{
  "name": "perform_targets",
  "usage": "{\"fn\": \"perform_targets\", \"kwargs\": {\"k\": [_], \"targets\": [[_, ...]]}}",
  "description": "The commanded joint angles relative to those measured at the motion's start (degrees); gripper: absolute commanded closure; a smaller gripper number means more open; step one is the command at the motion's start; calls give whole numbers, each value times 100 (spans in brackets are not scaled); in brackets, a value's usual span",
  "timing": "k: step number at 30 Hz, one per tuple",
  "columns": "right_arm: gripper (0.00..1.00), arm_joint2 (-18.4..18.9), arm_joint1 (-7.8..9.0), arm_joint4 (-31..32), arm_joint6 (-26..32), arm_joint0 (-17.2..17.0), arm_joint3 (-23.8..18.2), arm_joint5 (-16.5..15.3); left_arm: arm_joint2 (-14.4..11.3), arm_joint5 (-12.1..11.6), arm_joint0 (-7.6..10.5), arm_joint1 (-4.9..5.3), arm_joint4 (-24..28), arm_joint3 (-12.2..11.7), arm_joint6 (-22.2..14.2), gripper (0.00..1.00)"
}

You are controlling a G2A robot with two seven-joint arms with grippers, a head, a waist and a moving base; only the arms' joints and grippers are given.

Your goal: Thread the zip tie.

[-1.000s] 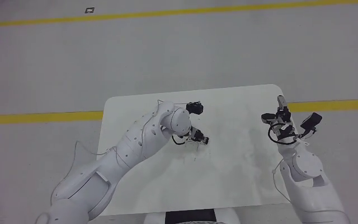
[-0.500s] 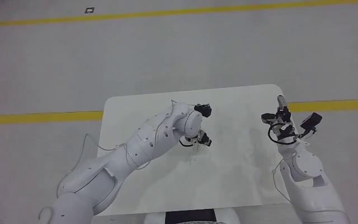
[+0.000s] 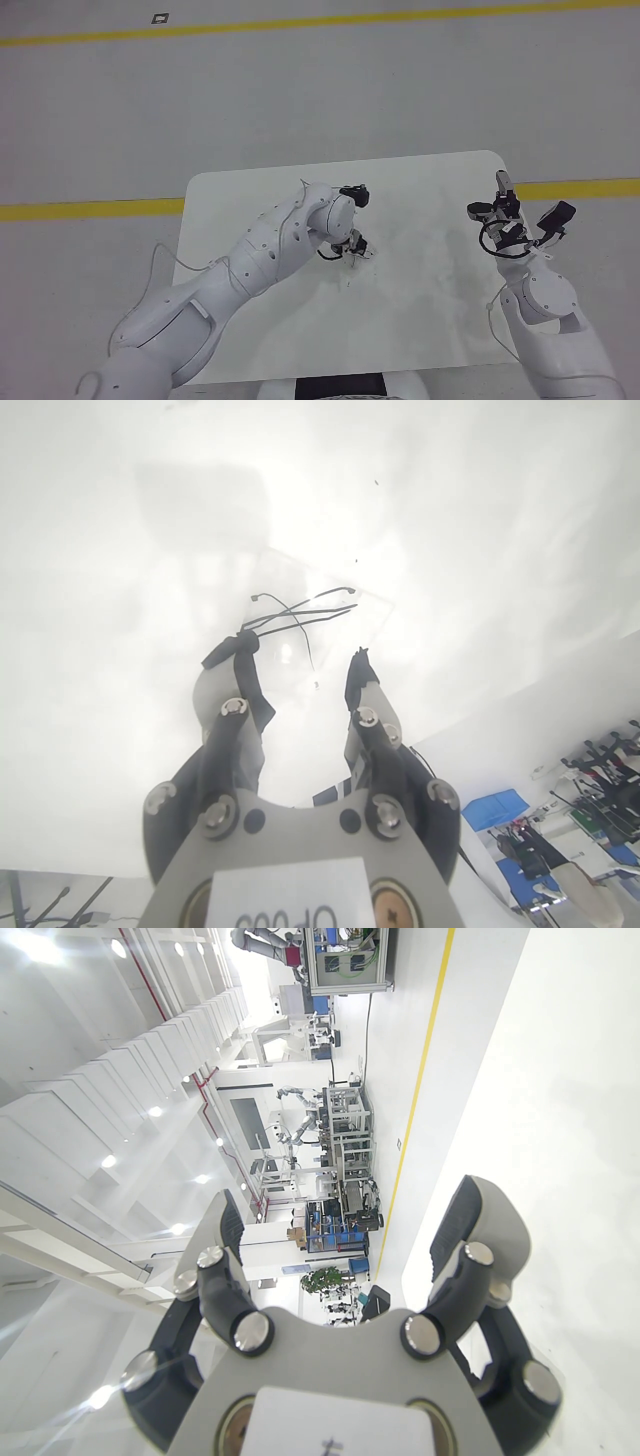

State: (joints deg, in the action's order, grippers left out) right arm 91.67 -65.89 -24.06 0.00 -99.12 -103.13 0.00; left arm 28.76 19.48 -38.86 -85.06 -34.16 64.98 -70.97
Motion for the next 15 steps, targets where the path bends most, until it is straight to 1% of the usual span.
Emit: {"fn": "perform_targets", "kwargs": {"k": [1, 6, 10, 15], "targets": [[0, 0, 0, 0, 0, 0, 0, 0, -20, 0, -5, -36, 2, -54, 17, 66], [0, 0, 0, 0, 0, 0, 0, 0, -107, 0, 13, -134, 40, -242, 40, 69], [0, 0, 0, 0, 0, 0, 0, 0, -222, 0, 60, -230, 55, -443, 56, 72], [0, 0, 0, 0, 0, 0, 0, 0, -354, 0, 119, -325, 67, -648, 46, 73]]}}
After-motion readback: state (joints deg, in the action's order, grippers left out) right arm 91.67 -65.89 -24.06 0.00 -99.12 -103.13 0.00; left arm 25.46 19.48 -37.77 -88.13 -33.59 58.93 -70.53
